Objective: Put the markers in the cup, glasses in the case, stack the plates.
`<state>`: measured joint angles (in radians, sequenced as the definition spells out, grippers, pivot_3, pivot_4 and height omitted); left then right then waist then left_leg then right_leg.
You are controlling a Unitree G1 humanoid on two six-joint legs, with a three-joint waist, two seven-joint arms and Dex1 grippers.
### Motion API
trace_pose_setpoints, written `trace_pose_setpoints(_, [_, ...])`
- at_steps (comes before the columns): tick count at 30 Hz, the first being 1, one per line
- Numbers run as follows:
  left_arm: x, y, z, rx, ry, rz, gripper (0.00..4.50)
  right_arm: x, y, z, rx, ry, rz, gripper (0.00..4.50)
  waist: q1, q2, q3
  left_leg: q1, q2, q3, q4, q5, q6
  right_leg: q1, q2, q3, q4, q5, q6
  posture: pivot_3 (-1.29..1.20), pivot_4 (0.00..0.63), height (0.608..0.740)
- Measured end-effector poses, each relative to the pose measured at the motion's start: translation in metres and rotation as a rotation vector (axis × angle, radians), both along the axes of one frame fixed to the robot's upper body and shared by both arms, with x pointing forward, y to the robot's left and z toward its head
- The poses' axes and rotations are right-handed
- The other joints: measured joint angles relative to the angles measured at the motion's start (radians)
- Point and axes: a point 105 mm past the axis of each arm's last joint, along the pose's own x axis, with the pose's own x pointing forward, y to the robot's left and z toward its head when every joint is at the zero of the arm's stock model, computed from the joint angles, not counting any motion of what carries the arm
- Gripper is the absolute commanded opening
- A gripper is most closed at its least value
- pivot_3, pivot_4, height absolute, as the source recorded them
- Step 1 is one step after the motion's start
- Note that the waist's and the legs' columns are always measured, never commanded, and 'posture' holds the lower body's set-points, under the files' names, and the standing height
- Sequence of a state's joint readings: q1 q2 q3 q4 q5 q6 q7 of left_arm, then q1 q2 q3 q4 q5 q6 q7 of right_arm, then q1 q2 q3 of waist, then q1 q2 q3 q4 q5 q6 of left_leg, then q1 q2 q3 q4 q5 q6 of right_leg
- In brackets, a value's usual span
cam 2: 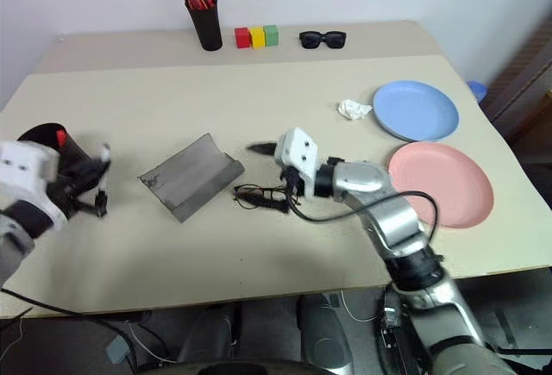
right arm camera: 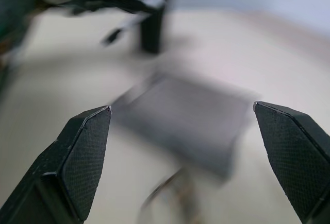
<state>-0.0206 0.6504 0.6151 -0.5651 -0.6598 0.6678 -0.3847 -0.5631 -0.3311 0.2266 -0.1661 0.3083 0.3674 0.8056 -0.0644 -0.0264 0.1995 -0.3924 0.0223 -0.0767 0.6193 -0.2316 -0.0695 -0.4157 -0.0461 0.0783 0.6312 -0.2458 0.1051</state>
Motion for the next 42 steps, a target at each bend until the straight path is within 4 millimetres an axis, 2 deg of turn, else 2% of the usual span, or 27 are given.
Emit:
trace_pose_setpoints(3, [0.013,0.024,0.045,-0.014,-0.217,0.155,0.05,0.007,0.007,0.007,0.018,-0.031,-0.036,4.50,0.010,-0.001,-0.001,0.000,0.000,-0.001,0.001,0.001,-0.001,0.002,0.000,0.000,-0.001,0.000,0.001,0.00,0.150,0.740])
trace_pose_setpoints(5, [0.017,0.041,0.061,-0.008,-0.305,0.276,0.05,0.006,0.016,0.002,0.011,-0.027,-0.032,4.50,0.010,-0.001,-0.001,0.000,0.000,0.000,0.000,0.001,-0.001,0.002,0.000,0.000,-0.001,0.001,0.004,0.00,0.150,0.740])
trace_pose_setpoints(7, [0.021,0.050,0.068,0.016,-0.359,0.362,0.05,0.003,0.026,-0.001,0.006,-0.028,-0.018,4.50,0.009,-0.001,-0.001,0.000,0.000,0.000,0.000,0.001,-0.001,0.001,0.000,0.000,-0.001,0.002,0.005,0.00,0.150,0.740])
trace_pose_setpoints(10, [0.023,0.062,0.067,0.058,-0.385,0.451,0.05,-0.002,0.037,-0.003,0.011,-0.030,0.011,4.50,0.008,-0.001,-0.001,0.000,0.000,0.000,-0.003,0.001,-0.001,-0.001,0.000,0.000,-0.001,0.002,0.006,0.00,0.150,0.740])
trace_pose_setpoints(14, [0.024,0.076,0.051,0.067,-0.362,0.526,0.05,-0.006,0.042,-0.001,0.019,-0.034,0.028,4.50,0.008,-0.001,-0.001,0.000,0.000,-0.001,-0.004,0.001,-0.002,-0.001,0.000,-0.001,0.000,0.002,0.006,0.00,0.150,0.740])
trace_pose_setpoints(20, [0.027,0.086,0.025,0.064,-0.314,0.558,0.05,-0.009,0.046,-0.002,0.022,-0.030,0.044,4.50,0.009,-0.001,-0.001,0.000,0.000,-0.001,-0.004,0.001,-0.002,-0.001,0.000,-0.001,0.000,0.002,0.005,0.00,0.150,0.740])
trace_pose_setpoints(23, [0.027,0.085,0.021,0.071,-0.309,0.558,0.05,-0.009,0.046,-0.002,0.022,-0.029,0.047,4.50,0.009,-0.001,-0.001,0.000,0.000,-0.001,-0.004,0.001,-0.002,-0.001,0.000,-0.001,0.000,0.002,0.005,0.00,0.150,0.740])
trace_pose_setpoints(27, [0.026,0.085,0.009,0.056,-0.281,0.564,1.44,-0.010,0.046,-0.002,0.020,-0.028,0.050,4.50,0.009,-0.001,-0.001,0.000,0.000,-0.001,-0.004,0.001,-0.002,-0.001,0.000,-0.001,0.000,0.002,0.006,0.00,0.150,0.740])
trace_pose_setpoints(30, [0.028,0.083,0.004,0.049,-0.268,0.562,3.00,-0.011,0.046,0.000,0.023,-0.034,0.056,4.50,0.010,-0.001,-0.001,0.000,0.000,-0.001,-0.004,0.001,-0.002,-0.001,0.000,-0.001,0.000,0.002,0.006,0.00,0.150,0.740])
trace_pose_setpoints(35, [0.027,0.077,0.005,0.011,-0.280,0.531,3.00,-0.013,0.046,0.000,0.020,-0.035,0.060,4.50,0.011,-0.001,-0.001,0.000,0.000,-0.001,-0.004,0.001,-0.002,-0.001,0.000,-0.001,0.000,0.002,0.006,0.00,0.150,0.740])
trace_pose_setpoints(37, [0.028,0.065,0.012,-0.005,-0.294,0.456,3.00,-0.013,0.043,-0.001,0.008,-0.033,0.062,4.50,0.011,-0.001,-0.001,0.000,0.000,-0.001,-0.004,0.001,-0.002,-0.001,0.000,-0.001,0.000,0.002,0.006,0.00,0.150,0.740])
trace_pose_setpoints(39, [0.030,0.043,0.020,-0.027,-0.269,0.302,3.57,-0.013,0.039,-0.002,-0.005,-0.029,0.065,4.50,0.015,-0.001,-0.001,0.000,0.000,-0.001,-0.003,0.001,-0.002,-0.001,0.000,-0.001,0.000,0.002,0.006,0.00,0.150,0.740])
trace_pose_setpoints(41, [0.032,0.005,0.023,-0.019,-0.177,0.055,4.41,-0.009,0.026,-0.001,-0.025,-0.033,0.049,4.50,0.020,-0.001,-0.001,0.000,0.000,-0.001,-0.003,0.001,-0.002,0.000,0.000,-0.001,-0.001,0.002,0.005,0.00,0.150,0.740])
trace_pose_setpoints(42, [0.031,-0.010,0.019,0.009,-0.117,-0.036,4.47,-0.007,0.021,-0.002,-0.038,-0.035,0.039,4.50,0.019,-0.001,-0.001,0.000,0.000,-0.001,-0.003,0.001,-0.002,0.001,0.000,-0.001,-0.001,0.002,0.005,0.00,0.150,0.740])
